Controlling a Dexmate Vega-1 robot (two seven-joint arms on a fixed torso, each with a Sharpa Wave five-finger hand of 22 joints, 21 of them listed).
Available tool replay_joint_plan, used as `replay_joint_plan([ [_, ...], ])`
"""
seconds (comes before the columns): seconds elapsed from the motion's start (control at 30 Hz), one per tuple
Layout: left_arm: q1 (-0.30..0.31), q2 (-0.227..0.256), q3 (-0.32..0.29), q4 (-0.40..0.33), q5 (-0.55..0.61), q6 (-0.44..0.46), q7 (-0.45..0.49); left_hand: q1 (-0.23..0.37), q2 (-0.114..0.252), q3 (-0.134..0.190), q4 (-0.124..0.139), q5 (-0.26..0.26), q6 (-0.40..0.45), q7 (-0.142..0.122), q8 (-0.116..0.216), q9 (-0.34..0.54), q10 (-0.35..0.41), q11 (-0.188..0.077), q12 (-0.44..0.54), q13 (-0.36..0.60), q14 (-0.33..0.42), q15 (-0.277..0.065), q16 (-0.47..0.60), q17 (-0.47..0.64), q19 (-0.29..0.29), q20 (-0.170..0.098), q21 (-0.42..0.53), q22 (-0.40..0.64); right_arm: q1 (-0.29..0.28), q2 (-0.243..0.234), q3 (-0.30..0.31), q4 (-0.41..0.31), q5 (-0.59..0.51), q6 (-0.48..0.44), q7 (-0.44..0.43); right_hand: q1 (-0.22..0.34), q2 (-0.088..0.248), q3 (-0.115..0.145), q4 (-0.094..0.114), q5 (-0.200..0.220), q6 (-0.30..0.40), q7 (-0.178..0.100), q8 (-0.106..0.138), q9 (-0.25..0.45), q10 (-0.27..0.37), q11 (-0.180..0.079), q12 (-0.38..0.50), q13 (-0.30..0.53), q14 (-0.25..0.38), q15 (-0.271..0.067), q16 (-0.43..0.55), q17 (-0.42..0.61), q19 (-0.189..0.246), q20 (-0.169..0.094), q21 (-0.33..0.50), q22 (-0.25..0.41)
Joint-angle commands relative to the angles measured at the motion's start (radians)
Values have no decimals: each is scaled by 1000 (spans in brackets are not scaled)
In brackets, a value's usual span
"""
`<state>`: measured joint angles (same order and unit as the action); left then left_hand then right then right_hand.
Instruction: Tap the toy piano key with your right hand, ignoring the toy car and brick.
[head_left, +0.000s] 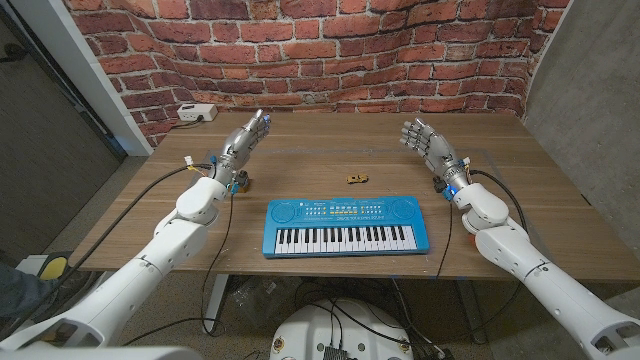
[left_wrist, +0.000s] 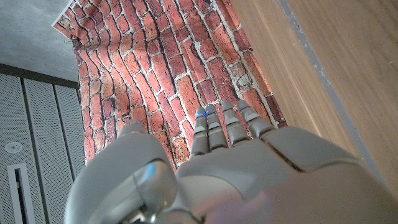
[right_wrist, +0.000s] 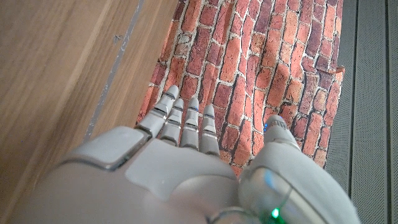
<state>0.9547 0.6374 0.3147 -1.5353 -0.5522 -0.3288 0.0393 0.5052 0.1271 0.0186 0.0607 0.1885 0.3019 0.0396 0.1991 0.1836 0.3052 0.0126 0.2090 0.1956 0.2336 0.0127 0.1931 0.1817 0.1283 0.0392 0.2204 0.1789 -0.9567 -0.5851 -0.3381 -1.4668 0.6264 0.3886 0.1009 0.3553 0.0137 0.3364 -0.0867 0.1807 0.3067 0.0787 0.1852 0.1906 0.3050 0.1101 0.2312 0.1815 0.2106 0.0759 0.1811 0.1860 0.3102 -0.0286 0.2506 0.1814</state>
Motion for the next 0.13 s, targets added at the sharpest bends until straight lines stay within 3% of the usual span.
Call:
replay_joint_plan([
  [0.03, 9, 4, -4, -19, 12, -1, 15, 5, 0, 0, 5, 0, 4, 1, 1, 5, 4, 7, -3, 3, 1, 1, -4, 3, -5, 2, -1, 3, 14, -11, -8, -1, 1, -6, 5, -5, -1, -2, 4, 1, 2, 8, 5, 2, 10, -5, 0, 1, 7, 3, 7, -1, 7, -5, -1, 4],
  [0.13, 10, 0, -4, -19, 13, -5, 17, 5, 0, 0, 5, 0, 6, 2, 2, 5, 5, 5, -3, 3, 1, 1, -4, 3, -6, 2, -2, 3, 14, -16, -10, -1, -6, -5, 5, -5, 0, -2, 3, 1, 2, 8, 5, 2, 11, -5, 0, 1, 7, 3, 7, -1, 7, -4, -2, 3],
])
